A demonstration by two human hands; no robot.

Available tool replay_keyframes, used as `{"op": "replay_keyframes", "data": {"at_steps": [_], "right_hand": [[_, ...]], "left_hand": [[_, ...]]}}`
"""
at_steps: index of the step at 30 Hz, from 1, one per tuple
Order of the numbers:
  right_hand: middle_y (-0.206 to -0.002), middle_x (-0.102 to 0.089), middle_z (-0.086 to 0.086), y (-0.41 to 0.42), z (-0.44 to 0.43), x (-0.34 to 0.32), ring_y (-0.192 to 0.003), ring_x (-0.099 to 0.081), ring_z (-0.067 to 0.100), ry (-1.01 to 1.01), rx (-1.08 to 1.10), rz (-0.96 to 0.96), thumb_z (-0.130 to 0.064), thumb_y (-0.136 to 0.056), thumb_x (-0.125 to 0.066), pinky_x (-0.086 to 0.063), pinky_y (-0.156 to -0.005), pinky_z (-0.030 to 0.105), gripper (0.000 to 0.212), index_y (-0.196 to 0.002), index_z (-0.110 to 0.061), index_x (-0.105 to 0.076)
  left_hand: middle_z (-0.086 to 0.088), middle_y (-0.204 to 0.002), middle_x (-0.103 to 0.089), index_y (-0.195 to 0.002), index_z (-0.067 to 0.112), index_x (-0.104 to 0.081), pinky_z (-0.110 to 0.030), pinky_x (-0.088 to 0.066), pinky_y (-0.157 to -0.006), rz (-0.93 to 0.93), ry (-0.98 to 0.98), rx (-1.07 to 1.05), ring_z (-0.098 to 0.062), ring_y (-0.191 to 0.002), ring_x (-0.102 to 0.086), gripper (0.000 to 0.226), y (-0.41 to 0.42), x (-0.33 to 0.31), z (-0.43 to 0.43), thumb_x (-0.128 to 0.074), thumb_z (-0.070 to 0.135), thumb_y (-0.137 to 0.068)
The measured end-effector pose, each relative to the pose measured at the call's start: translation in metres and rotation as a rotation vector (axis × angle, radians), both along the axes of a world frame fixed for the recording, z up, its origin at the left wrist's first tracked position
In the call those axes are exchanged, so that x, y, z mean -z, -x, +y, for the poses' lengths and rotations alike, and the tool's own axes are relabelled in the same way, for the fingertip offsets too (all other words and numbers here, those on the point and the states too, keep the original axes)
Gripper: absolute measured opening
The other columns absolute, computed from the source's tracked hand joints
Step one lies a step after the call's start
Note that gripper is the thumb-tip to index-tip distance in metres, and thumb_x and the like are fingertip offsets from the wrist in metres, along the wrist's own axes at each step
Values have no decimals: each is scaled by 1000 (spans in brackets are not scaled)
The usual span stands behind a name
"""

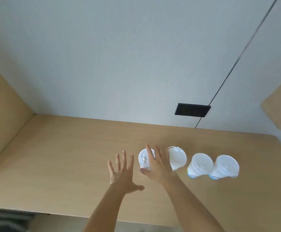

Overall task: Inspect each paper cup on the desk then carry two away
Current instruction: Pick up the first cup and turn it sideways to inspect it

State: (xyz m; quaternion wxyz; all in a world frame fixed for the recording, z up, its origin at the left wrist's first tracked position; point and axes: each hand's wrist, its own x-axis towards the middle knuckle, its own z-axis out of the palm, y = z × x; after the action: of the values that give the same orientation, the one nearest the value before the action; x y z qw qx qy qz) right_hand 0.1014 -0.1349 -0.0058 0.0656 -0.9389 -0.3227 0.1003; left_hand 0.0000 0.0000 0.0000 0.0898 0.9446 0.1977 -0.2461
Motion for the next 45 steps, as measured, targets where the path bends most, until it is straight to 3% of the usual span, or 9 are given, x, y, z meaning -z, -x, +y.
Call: {"op": "replay_keyframes", "data": {"at_steps": [3, 7, 19, 22, 27, 33, 38, 42, 45], "right_hand": [[-110, -73, 14, -4, 5, 17, -91, -73, 36, -25, 50, 11, -66, -39, -95, -60, -88, 56, 129, -143, -11, -41], [-96, -72, 10, -1, 4, 8, -84, -71, 33, -77, 22, -50, -65, -40, -94, -61, -86, 53, 126, -142, -11, -44], [-123, -60, 12, 77, -69, 23, -118, -58, 38, -187, -45, -126, -62, -71, -65, -31, -112, 52, 107, -156, -9, -30], [-125, -61, 14, 90, -79, 32, -118, -62, 43, -142, -54, -120, -59, -66, -77, -41, -110, 61, 115, -157, -9, -27], [-149, -48, 18, 92, -84, 27, -140, -45, 43, -122, -20, 54, -72, -71, -58, -25, -120, 60, 115, -162, -14, -18], [-165, -37, 7, 72, -84, 0, -153, -31, 29, -325, 462, 364, -73, -93, -45, -21, -125, 47, 93, -164, -17, -23], [-171, -17, 17, 51, -46, 2, -160, -7, 32, -406, 1123, 615, -78, -96, -28, -4, -127, 59, 83, -163, -28, -22], [-172, 14, 23, 57, -26, 4, -161, 10, 36, -342, 1153, 550, -79, -97, -25, 5, -126, 59, 91, -167, -23, -5], [-172, 15, 25, 63, -23, 13, -161, 9, 37, -307, 1133, 486, -79, -97, -23, 3, -127, 60, 94, -168, -22, -2]], "left_hand": [[-12, -158, 48, -156, 30, 33, -70, 16, -118, 14, 35, 29, -38, -150, 37, 138, -3, 8, 2, -61, 85, -70], [-12, -158, 47, -157, 32, 31, -69, 15, -119, -31, 83, 48, -38, -150, 37, 137, -4, 12, 0, -62, 84, -71], [-13, -154, 53, -151, 28, 39, -67, 26, -112, -77, -8, 159, -38, -147, 40, 130, 83, 15, -59, -55, 80, -78], [-12, -150, 55, -147, 29, 42, -63, 36, -103, -62, 4, 160, -38, -145, 42, 129, 97, 23, -70, -54, 80, -78], [-14, -156, 47, -149, 31, 38, -69, 17, -116, -103, -5, 124, -42, -150, 30, 128, 99, 27, -69, -60, 74, -78], [-9, -174, 6, -164, 27, -11, -66, 5, -123, -113, 155, -197, -36, -159, 10, 61, 78, -3, -52, -27, 47, -108], [-9, -174, 3, -165, 28, -9, -64, 12, -122, -156, 389, -658, -34, -160, 10, 76, 18, -10, -63, -18, 67, -101], [-13, -172, 17, -165, 23, 6, -64, 14, -122, -89, 356, -725, -33, -158, 20, 90, -8, 4, -82, -8, 78, -94], [-13, -172, 17, -164, 26, 10, -64, 14, -122, -80, 313, -754, -33, -158, 20, 89, -8, 12, -90, -5, 78, -94]]}}
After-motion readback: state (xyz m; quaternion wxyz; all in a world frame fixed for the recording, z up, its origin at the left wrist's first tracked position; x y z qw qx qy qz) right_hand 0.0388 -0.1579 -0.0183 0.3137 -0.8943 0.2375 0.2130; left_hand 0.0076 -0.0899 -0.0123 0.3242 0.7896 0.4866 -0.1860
